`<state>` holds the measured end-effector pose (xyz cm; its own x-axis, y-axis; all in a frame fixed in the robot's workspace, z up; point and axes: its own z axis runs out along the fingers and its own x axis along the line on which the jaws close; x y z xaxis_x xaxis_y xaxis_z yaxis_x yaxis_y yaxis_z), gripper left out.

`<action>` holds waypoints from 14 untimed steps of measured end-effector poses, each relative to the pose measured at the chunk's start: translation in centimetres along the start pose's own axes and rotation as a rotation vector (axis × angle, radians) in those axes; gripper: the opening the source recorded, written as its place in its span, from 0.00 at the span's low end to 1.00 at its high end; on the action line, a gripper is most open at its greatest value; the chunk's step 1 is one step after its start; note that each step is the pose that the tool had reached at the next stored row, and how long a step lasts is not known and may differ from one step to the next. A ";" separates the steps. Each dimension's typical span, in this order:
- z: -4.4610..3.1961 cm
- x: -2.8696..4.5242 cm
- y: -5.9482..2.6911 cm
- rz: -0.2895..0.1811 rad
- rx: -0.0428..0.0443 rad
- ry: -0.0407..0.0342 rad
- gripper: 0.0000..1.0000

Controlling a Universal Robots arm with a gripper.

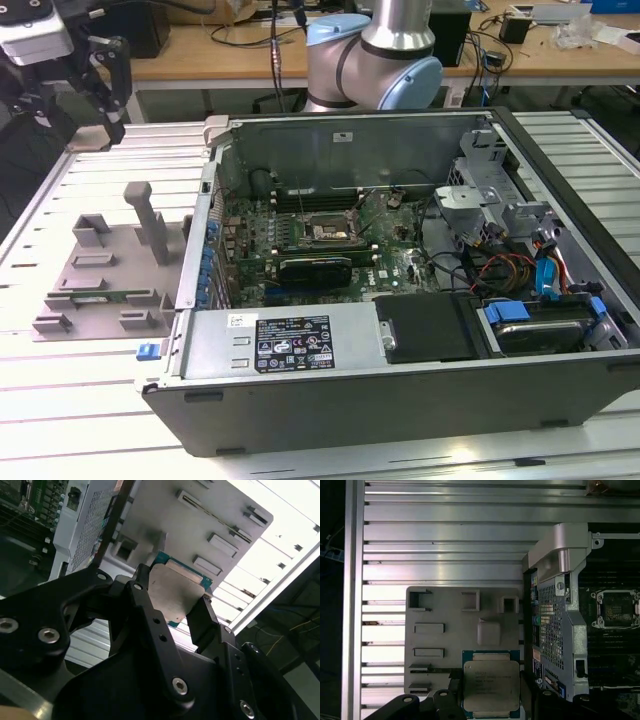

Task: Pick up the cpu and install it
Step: 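Pick up the cpu and move it towards the insertion slot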

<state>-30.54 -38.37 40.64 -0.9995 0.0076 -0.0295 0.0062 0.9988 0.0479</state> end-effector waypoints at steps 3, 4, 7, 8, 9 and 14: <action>0.02 -0.76 0.00 0.000 0.0001 0.0000 0.55; 0.03 -1.03 0.00 0.000 0.0000 0.0001 0.55; 0.05 -1.68 0.01 0.000 -0.0001 0.0000 0.55; 0.06 -1.96 0.01 0.000 0.0000 0.0000 0.55; 0.07 -2.14 0.01 0.000 0.0000 0.0000 0.55; 0.11 -3.70 0.02 0.000 0.0000 0.0000 0.55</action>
<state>-26.84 -38.37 40.64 -0.9995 0.0076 -0.0295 0.0062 0.9988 0.0479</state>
